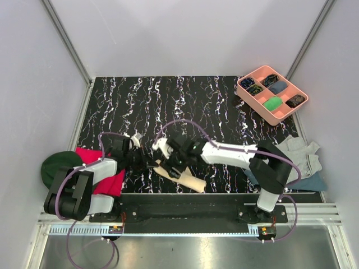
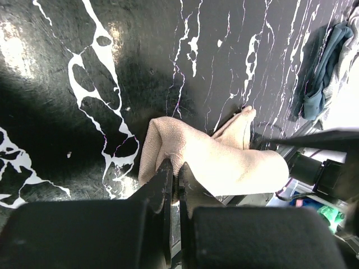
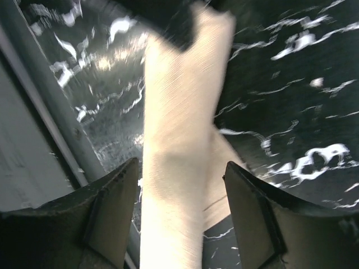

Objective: Fold the napkin, place the utensils inside, and roll it up
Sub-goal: Roll the napkin with the utensil

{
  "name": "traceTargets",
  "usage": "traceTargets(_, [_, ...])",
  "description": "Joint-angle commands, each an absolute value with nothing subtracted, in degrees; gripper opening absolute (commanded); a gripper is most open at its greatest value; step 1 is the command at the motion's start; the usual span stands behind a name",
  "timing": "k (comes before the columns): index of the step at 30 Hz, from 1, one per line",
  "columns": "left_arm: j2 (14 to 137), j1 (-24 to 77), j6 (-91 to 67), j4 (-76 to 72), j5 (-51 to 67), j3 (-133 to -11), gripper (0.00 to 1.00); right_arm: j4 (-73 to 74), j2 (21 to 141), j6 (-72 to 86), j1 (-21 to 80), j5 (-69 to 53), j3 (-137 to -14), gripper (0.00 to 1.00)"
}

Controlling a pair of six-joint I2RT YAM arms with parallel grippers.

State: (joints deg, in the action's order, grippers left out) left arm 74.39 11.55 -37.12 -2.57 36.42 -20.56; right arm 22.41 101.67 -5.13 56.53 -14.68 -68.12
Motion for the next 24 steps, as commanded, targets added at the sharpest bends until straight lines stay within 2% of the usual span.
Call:
traceTargets(1, [75.5, 11.3, -36.3, -2.0, 36.2, -22.2, 0.0, 18.0, 98.5, -8.8, 63.7, 3.8, -64.5, 0.72])
traceTargets(7, [75.8, 11.3, -36.2, -1.6, 35.9, -22.7, 0.0, 17.1, 101.2, -9.6, 68.2, 8.8, -64.1, 0.73])
traceTargets(9, [75.8, 11.3, -36.0, -1.3, 36.0, -22.9, 0.0, 17.2, 102.9, -9.5, 68.6, 9.7, -64.3, 0.7])
traceTargets(14, [75.5, 11.1, -35.6, -0.8, 36.1, -23.3, 0.0, 19.3, 106.6, -8.6, 68.5, 11.2, -65.3, 0.49])
traceTargets(17, [75.1, 11.0, -35.6, -0.9, 36.1, -23.5, 0.0, 20.7, 107.7, -7.7, 67.6, 8.7, -65.7, 0.46])
traceTargets(19, [74.6, 11.0, -35.5, -0.9, 36.4, -23.6, 0.06, 21.1, 107.8, -6.9, 66.2, 4.3, -65.4, 0.42])
traceTargets(21, [73.7, 10.8, -35.2, -0.7, 36.6, -23.9, 0.24, 21.4, 107.5, -5.7, 63.8, -3.0, -65.1, 0.38])
traceTargets(24, [71.3, 10.5, -34.7, -0.2, 35.8, -24.3, 0.35, 21.4, 107.1, -4.7, 61.0, -15.7, -64.8, 0.35])
